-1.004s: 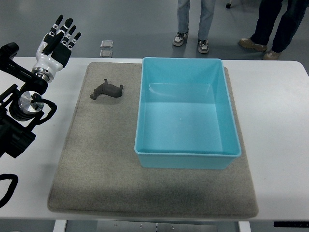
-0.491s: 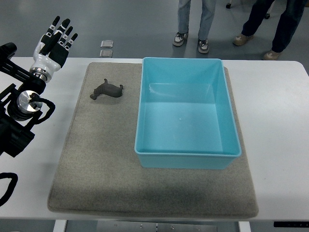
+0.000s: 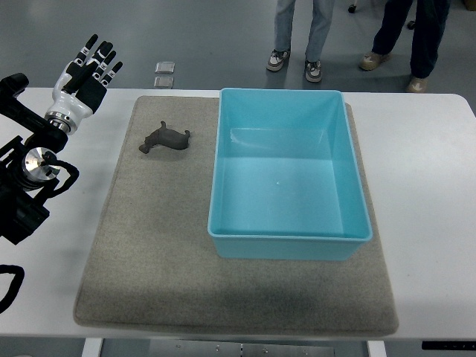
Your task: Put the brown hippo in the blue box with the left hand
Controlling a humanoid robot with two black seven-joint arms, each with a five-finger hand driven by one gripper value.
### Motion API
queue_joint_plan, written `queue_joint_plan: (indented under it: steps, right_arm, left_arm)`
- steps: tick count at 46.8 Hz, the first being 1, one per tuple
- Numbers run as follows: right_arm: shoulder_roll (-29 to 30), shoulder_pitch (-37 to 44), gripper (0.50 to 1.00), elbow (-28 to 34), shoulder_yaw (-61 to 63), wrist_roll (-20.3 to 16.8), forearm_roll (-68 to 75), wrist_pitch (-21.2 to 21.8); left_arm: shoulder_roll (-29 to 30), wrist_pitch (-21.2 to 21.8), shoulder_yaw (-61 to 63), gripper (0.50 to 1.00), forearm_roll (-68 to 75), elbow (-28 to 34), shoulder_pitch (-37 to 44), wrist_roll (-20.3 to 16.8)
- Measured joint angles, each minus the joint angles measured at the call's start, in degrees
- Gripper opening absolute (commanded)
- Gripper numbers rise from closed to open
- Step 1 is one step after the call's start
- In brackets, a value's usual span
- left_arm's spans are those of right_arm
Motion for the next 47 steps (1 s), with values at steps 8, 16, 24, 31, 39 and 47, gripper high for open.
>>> queue_joint_plan:
  steps: [8,16,24,31,39,47]
  right_arm:
    - [0.0,0.0,0.936,0.0,0.0,0.0,0.0,0.0]
    - [0.0,0.0,0.936,0.0,0.0,0.0,0.0,-0.01]
    - [0.0,0.0,0.936,0.0,0.0,-0.01,0.0,0.01]
    - [0.0,0.0,0.936,0.0,0.0,-0.01,0.0,0.01]
    - [0.0,0.0,0.936,0.0,0.0,-0.01,0.0,0.01]
    - [0.0,0.0,0.936,0.0,0.0,-0.01,0.0,0.01]
  left_arm:
    - [0.07,-2.97,0.76,0.994,0.07,-0.21,0.0,0.0]
    - [0.25,-4.79,1.34,0.996,0.08,-0.17,-0.41,0.14]
    - [0.36,-3.81,1.1,0.996,-0.57,-0.14,-2.08,0.41]
    - [0.52,-1.03,1.21,0.996,-0.56,-0.09,-2.6,0.45]
    - [0.69,1.29,1.43,0.996,0.06,-0.23,-3.53,0.61]
    - [3.32,1.16,4.07,0.992,0.76,-0.44,-5.29,0.82]
